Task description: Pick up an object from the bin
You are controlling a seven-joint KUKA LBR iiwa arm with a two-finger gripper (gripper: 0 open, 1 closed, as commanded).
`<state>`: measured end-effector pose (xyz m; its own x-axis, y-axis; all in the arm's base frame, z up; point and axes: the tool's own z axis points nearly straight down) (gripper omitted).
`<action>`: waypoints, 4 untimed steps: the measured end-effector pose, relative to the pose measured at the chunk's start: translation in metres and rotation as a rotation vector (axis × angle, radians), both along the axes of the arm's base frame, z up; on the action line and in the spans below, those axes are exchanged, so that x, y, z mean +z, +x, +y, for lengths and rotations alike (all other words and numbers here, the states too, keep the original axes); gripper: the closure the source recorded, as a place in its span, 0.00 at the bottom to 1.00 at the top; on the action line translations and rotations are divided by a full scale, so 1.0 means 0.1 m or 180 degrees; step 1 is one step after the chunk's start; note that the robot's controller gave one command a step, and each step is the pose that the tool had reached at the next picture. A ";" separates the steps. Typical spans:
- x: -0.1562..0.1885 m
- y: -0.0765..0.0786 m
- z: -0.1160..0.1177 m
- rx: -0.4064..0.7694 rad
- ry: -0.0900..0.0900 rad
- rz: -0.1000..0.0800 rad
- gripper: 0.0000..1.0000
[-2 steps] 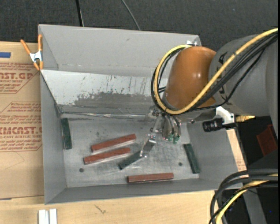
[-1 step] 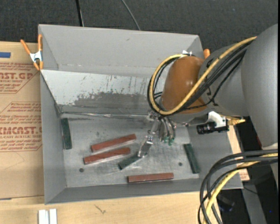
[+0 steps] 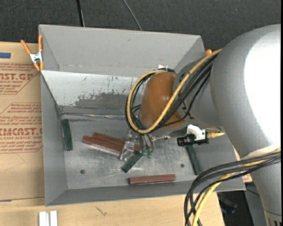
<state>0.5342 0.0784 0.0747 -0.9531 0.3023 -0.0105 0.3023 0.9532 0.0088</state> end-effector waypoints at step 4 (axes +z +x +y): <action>2.32 0.21 -0.39 0.1638 -0.0029 0.0024 1.00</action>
Offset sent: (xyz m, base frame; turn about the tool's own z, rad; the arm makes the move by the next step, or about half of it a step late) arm 0.0054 0.0086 0.1242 0.0199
